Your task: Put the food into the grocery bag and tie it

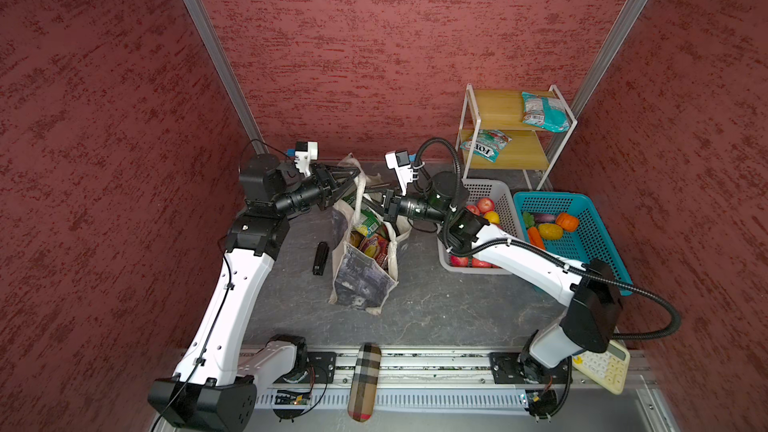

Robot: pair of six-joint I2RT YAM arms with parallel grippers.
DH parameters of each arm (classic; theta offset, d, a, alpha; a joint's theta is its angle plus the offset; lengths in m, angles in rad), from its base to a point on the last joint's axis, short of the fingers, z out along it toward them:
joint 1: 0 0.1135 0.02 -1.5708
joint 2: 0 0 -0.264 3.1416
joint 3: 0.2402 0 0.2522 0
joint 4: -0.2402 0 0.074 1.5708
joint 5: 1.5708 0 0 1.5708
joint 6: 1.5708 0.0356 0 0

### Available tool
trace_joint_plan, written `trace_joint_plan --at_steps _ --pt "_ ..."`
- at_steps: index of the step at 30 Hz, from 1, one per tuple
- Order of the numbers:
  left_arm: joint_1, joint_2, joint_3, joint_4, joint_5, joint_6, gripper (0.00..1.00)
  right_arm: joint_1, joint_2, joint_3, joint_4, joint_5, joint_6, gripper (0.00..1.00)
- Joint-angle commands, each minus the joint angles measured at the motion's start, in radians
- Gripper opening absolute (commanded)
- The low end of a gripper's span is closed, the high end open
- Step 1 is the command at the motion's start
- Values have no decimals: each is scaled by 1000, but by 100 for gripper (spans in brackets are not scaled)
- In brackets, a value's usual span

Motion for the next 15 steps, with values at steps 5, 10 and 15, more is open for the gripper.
trace_joint_plan --at_steps 5,10,15 --pt "17 -21 -7 6 -30 21 10 -3 -70 -40 89 23 -26 15" --pt "73 -34 6 -17 -14 32 6 -12 -109 -78 62 58 -56 27" --pt "78 -15 39 -9 3 28 4 -25 -122 -80 19 69 -79 31"
